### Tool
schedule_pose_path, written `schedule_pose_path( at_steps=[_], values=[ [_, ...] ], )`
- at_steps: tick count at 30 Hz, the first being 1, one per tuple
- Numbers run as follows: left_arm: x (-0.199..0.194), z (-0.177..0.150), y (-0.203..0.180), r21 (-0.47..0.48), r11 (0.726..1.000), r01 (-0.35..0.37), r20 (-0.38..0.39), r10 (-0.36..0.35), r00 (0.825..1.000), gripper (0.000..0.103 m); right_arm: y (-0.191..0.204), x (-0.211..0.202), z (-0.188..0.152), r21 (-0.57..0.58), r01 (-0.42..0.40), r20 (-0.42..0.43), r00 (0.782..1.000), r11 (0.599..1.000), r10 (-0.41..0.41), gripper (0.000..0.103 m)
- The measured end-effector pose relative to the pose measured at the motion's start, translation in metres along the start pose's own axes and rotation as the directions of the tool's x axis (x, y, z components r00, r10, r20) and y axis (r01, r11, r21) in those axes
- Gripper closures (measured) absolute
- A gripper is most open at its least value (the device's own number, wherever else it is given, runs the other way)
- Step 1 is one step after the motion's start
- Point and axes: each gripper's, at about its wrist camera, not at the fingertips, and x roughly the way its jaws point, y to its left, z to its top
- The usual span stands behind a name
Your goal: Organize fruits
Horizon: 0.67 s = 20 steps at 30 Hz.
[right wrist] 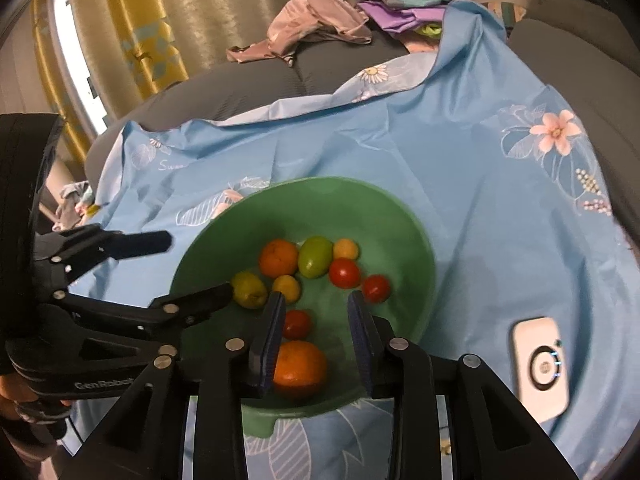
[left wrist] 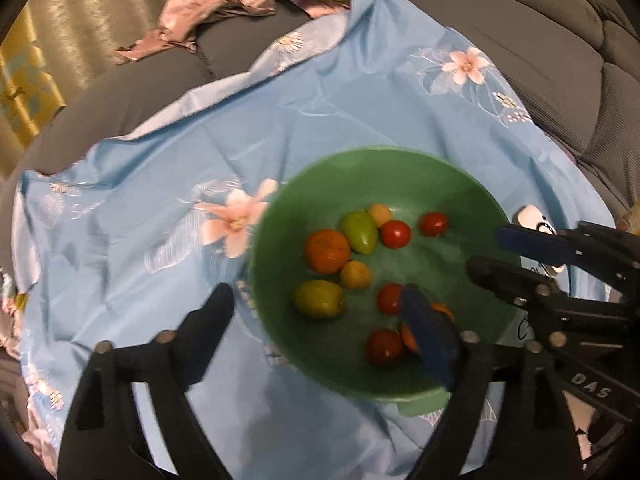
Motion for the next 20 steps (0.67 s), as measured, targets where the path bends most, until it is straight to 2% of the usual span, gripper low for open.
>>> schedule_pose_path(
  at_steps=[1, 3, 5, 9, 20],
  values=[
    [-0.005, 0.002, 0.001, -0.016, 1.0, -0.026, -0.007, 0.026, 1.0, 0.001, 0.001, -0.005, 0.003, -0.005, 0.001, -0.01, 1.0, 1.0, -0.001, 0.069],
    [-0.015, 0.006, 0.003, -0.04, 0.996, -0.083, -0.028, 0.082, 0.996, 0.001, 0.003, -0.014, 0.009, -0.016, 0.02, -0.028, 0.999, 1.0, -0.021, 0.066],
    [-0.027, 0.008, 0.002, -0.039, 0.998, -0.058, -0.032, 0.056, 0.998, 0.001, 0.007, -0.024, 0.014, -0.037, 0.036, -0.032, 0.999, 0.999, -0.037, 0.061],
    [-0.043, 0.011, -0.002, -0.019, 0.998, -0.055, -0.006, 0.055, 0.998, 0.001, 0.012, -0.046, 0.017, -0.065, 0.011, -0.017, 1.0, 0.998, -0.012, 0.061],
    [-0.066, 0.015, -0.006, -0.026, 0.997, -0.066, 0.03, 0.067, 0.997, 0.001, 0.016, -0.074, 0.023, -0.068, 0.034, 0.028, 0.999, 0.997, -0.033, 0.061]
  ],
)
